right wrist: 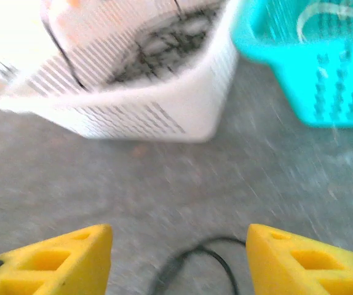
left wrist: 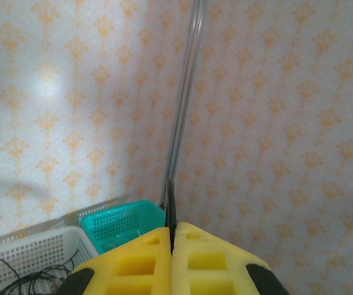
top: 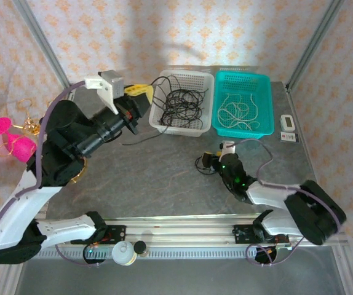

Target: Untangle the cables

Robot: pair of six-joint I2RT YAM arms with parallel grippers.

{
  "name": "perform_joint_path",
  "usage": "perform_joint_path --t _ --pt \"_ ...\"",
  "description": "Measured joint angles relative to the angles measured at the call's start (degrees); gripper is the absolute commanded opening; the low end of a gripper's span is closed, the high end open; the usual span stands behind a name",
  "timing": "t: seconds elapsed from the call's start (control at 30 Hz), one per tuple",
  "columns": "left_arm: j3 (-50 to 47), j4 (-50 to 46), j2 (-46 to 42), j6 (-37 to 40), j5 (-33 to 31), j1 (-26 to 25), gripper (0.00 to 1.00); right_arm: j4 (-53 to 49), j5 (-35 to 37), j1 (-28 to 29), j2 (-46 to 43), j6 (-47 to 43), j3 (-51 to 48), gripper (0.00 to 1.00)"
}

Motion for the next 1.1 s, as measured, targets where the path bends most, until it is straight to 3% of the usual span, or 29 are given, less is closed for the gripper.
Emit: perform_joint_path --t 0.2,0.33,0.6,0.87,1.1 --pt "-1.22 -0.04 0.35 0.00 -0.02 0.00 0.00 -1.07 -7.08 -1.20 -12.11 0.79 1.86 0.76" --pt "-1.25 -0.04 1.01 -0.02 0.02 0.00 0.00 0.48 -13.05 -1.53 -15.65 4.48 1.86 0.77" --pt "-1.36 0.00 1.99 -0.02 0.22 0.00 0.00 7.67 -25.14 -0.37 -14.29 12.74 1.86 0.75" --pt "-1.36 0.00 2.60 -0.02 0.22 0.00 0.00 12.15 -26.12 6.78 -12.04 18.58 2.01 0.76" --pt "-1.60 0.02 3.19 -0.09 0.70 0.00 0.00 14.99 -22.93 9.92 -4.52 23.74 6.05 0.73"
